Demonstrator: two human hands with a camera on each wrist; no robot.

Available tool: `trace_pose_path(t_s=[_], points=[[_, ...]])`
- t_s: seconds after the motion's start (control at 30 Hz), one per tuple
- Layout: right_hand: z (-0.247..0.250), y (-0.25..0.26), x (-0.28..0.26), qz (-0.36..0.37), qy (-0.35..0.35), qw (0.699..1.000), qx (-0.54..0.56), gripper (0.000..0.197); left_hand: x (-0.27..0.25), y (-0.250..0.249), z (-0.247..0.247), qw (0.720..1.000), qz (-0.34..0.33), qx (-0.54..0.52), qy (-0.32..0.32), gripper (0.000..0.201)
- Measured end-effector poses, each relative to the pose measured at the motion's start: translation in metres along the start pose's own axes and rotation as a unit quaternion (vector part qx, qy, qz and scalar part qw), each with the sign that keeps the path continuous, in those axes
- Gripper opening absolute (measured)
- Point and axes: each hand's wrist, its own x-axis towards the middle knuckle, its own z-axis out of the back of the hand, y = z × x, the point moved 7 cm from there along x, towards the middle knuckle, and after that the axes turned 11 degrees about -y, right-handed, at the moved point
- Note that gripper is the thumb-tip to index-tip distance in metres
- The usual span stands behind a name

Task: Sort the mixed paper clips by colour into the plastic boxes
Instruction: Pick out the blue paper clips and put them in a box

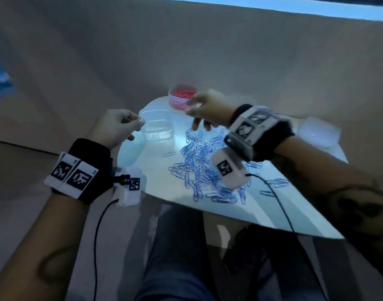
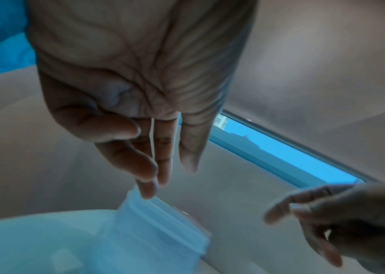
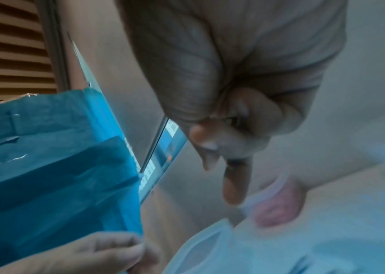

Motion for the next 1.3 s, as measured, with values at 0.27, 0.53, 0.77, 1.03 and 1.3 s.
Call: trace_pose_path(t_s=[0.27, 0.53, 0.77, 1.03, 1.3], points=[[0.025, -0.077, -0.063, -0.018, 0.073, 0.962, -0.264, 0.046, -0.066, 0.001, -0.06, 0.982, 0.102, -0.152, 0.047, 0.01], [-0.033, -0.059, -0.069, 0.045, 0.09, 0.932, -0.349, 0.073, -0.081, -0.012, -0.108, 0.995, -0.032, 0.059, 0.078, 0.044], [-0.019, -0.066, -0.088, 0.052, 0.027, 0.953, -0.298, 0.071, -0.072, -0.014, -0.102, 0.997, -0.054, 0.049, 0.02, 0.033], [-0.032, -0.059, -0.079, 0.067, 0.004, 0.95, -0.304, 0.029, -0.082, -0.012, -0.086, 0.997, -0.069, -0.022, -0.04, 0.017], [-0.021, -0.068, -0.069, 0.04, -0.035, 0.953, -0.298, 0.014, -0.091, -0.003, -0.093, 0.995, -0.031, -0.072, -0.063, 0.008]])
